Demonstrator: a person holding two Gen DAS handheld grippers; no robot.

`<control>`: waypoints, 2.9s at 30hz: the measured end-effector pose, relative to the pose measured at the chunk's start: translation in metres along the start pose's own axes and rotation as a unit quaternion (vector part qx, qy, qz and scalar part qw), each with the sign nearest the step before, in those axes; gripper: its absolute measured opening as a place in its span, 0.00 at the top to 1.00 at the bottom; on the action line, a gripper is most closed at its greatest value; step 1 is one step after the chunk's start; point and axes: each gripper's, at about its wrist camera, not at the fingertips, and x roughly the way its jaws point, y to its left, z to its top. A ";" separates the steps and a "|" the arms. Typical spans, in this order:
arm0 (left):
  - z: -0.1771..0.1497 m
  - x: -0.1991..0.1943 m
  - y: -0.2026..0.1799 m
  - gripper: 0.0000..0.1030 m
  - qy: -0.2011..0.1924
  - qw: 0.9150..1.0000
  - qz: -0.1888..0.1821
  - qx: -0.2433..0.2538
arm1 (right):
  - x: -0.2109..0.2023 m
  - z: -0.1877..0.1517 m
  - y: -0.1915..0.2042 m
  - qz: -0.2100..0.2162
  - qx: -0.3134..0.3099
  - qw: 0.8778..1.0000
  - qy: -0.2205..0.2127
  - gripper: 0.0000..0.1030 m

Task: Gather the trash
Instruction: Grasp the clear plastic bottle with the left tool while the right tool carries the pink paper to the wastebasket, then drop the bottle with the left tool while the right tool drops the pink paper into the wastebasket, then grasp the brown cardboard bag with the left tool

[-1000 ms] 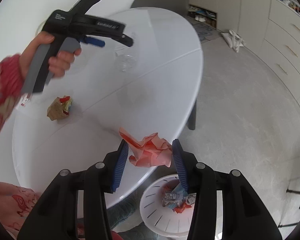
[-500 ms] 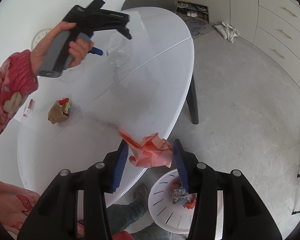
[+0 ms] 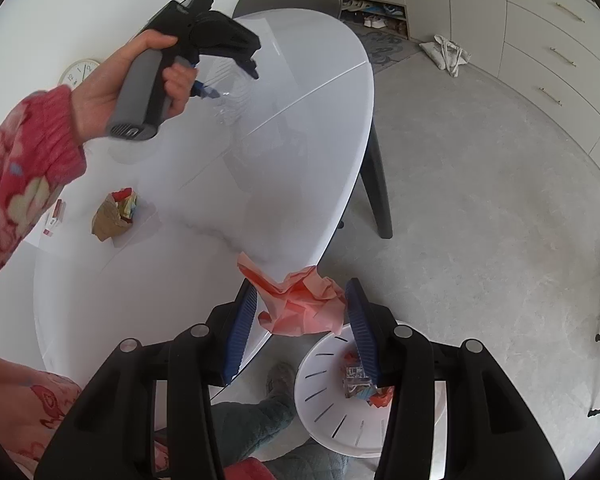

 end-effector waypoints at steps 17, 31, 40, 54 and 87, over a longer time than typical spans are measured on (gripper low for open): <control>-0.199 -0.163 -0.036 0.40 -0.036 0.977 -0.077 0.194 | -0.001 -0.100 -0.041 -0.065 0.073 0.995 0.027 0.53; -0.324 -0.135 -0.081 0.40 0.020 0.938 -0.076 0.338 | 0.032 -0.188 -0.106 -0.112 0.188 0.973 0.072 0.11; -0.396 -0.041 -0.137 0.32 0.126 0.910 -0.061 0.390 | -0.058 -0.214 -0.156 -0.167 0.232 0.958 0.004 0.07; -0.352 -0.114 -0.125 0.10 0.012 0.941 -0.045 0.337 | -0.079 -0.164 -0.142 -0.139 0.191 0.971 -0.021 0.07; -0.194 -0.131 0.256 0.08 -0.062 0.997 -0.014 0.034 | 0.114 0.076 0.189 0.091 -0.206 0.974 0.039 0.42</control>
